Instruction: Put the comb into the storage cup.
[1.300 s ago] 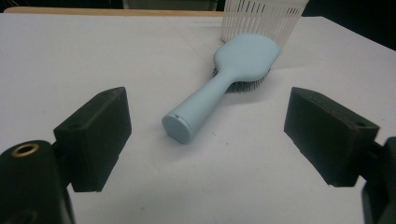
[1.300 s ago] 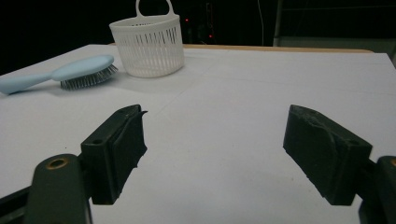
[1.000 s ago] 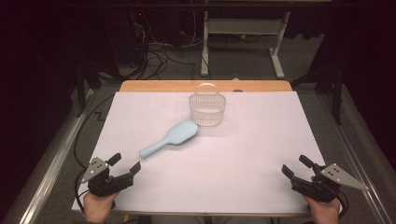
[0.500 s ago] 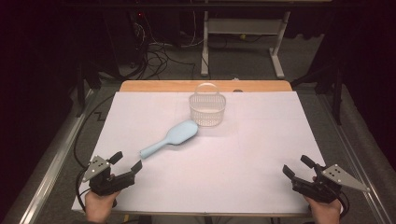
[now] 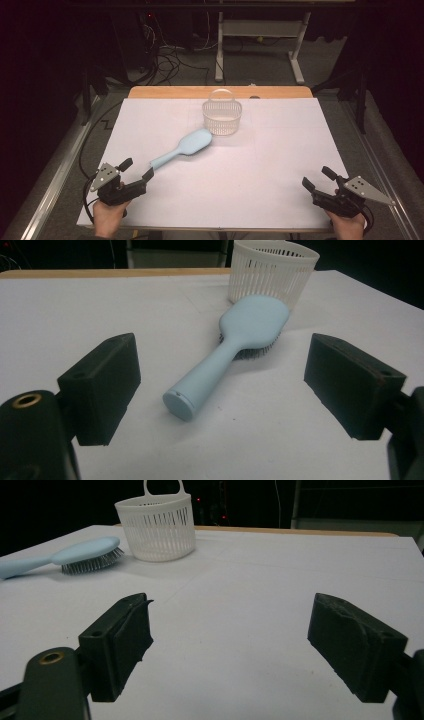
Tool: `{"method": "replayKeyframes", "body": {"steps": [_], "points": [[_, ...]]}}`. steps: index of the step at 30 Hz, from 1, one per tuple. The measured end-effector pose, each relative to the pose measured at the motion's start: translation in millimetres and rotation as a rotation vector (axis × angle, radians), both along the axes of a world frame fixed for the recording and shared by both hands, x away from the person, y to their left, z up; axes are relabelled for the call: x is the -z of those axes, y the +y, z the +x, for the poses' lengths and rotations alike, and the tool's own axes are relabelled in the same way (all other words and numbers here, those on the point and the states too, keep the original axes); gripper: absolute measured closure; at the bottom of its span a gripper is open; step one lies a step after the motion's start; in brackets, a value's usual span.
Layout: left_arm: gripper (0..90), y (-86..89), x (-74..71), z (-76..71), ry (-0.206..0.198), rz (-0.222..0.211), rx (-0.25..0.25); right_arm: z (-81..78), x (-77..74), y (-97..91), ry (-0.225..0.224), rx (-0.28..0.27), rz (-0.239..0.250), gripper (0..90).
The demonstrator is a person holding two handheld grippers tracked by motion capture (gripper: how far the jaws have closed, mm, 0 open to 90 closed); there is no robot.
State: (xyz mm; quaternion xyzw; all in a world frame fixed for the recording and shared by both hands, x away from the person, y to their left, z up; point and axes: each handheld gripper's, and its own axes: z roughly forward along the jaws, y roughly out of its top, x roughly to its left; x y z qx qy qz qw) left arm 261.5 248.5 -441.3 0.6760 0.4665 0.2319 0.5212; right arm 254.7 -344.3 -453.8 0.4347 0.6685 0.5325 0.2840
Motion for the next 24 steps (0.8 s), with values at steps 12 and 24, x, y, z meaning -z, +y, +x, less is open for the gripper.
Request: {"method": "replayKeyframes", "body": {"steps": [12, 24], "points": [[14.1, -7.3, -2.5, 7.9, -0.002, -0.006, 0.027, 0.3, 0.1, -0.2, 0.001, -0.009, 0.012, 17.8], [14.1, -16.8, -3.1, 16.9, 0.0, -0.004, 0.061, -0.1, -0.3, 0.8, -0.006, -0.023, 0.009, 18.7]]}}
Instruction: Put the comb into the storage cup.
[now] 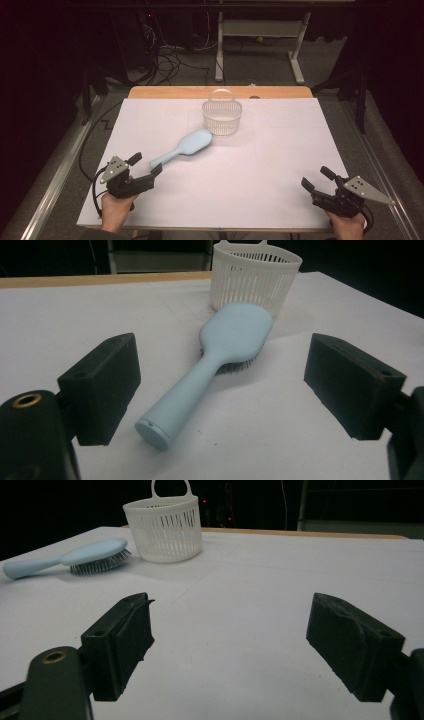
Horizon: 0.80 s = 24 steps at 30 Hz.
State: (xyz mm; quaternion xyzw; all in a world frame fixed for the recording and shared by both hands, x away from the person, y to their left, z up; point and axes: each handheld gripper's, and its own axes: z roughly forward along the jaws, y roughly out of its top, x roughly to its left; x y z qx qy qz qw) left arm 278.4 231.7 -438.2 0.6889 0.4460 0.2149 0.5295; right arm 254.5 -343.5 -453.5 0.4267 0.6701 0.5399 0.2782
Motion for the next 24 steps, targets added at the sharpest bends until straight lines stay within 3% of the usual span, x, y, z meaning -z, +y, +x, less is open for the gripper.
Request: {"method": "replayKeyframes", "body": {"steps": [13, 24], "points": [[14.1, -8.0, -1.6, 9.7, 0.01, -0.003, 0.018, -0.4, -0.4, -0.8, -0.001, -0.003, 0.004, 18.6], [14.1, -19.2, -4.5, 21.5, 0.014, 0.023, 0.054, 0.0, -0.4, -0.3, 0.003, -0.008, 0.007, 18.6]]}}
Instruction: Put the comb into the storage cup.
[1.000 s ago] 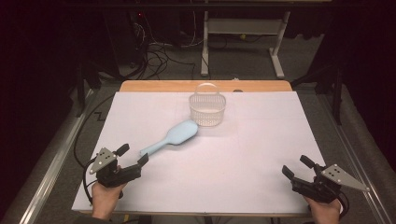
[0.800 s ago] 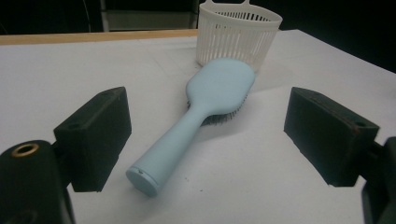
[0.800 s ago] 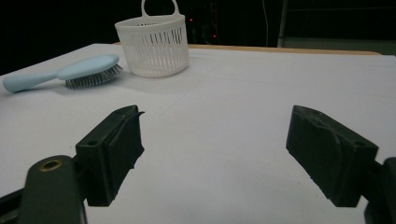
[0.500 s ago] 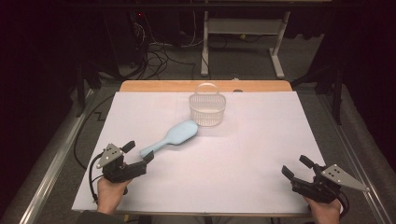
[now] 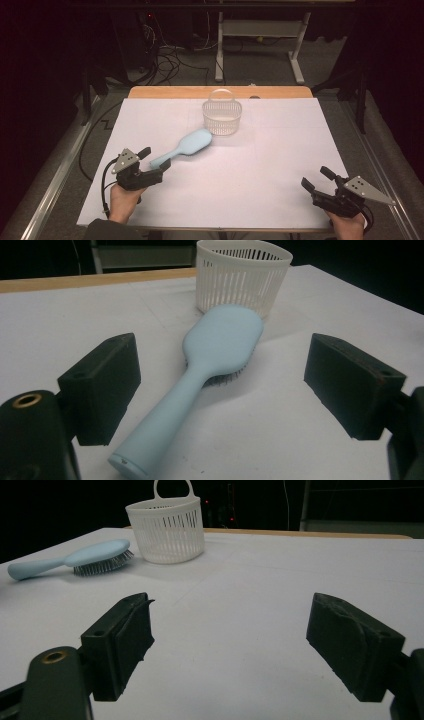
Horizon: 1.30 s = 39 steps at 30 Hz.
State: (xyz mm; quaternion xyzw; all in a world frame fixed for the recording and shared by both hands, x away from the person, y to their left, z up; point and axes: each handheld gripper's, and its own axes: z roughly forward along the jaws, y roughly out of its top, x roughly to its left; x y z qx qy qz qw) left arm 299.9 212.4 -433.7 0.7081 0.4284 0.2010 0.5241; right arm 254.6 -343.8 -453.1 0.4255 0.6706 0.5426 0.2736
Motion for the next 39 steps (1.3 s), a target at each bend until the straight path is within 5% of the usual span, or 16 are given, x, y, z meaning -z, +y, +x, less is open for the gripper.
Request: {"method": "replayKeyframes", "body": {"steps": [39], "points": [[14.1, -34.7, -10.2, 36.0, 0.038, 0.022, 0.057, 0.4, -0.2, -1.7, 0.001, -0.014, 0.019, 18.2]]}}
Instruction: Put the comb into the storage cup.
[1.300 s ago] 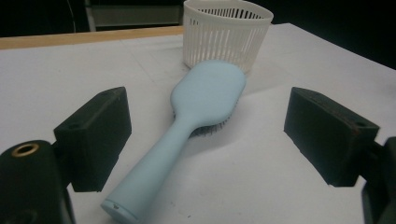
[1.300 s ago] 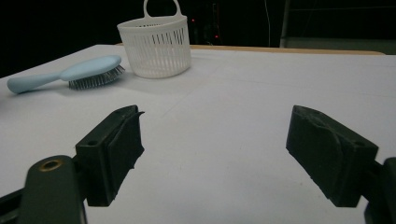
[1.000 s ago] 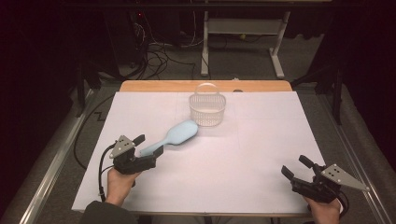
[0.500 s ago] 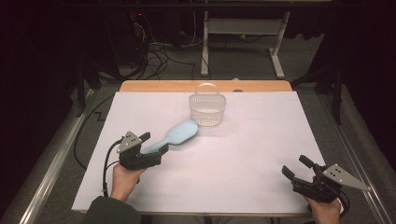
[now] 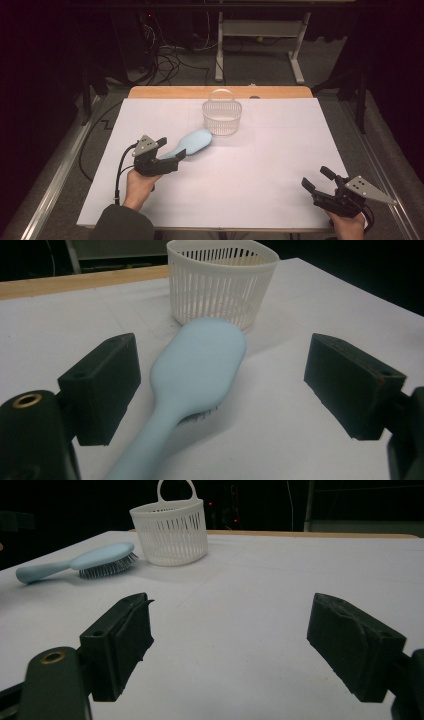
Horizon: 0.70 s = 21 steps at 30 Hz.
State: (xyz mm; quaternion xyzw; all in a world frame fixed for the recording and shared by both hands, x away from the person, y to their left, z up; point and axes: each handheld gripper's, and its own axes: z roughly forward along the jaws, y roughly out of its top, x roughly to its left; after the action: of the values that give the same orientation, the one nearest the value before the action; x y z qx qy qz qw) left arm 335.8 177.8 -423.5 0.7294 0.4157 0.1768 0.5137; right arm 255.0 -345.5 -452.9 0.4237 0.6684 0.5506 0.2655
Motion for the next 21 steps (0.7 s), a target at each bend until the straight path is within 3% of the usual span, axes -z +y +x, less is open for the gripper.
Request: {"method": "replayKeyframes", "body": {"steps": [15, 21], "points": [[14.1, -5.1, -7.2, 18.7, 0.021, 0.044, 0.001, -0.2, -0.2, -1.0, -0.002, 0.004, -0.004, 18.3], [14.0, -9.7, -11.3, 25.0, 0.009, 0.099, 0.005, 0.0, -0.2, 1.2, -0.002, 0.0, -0.013, 18.4]]}}
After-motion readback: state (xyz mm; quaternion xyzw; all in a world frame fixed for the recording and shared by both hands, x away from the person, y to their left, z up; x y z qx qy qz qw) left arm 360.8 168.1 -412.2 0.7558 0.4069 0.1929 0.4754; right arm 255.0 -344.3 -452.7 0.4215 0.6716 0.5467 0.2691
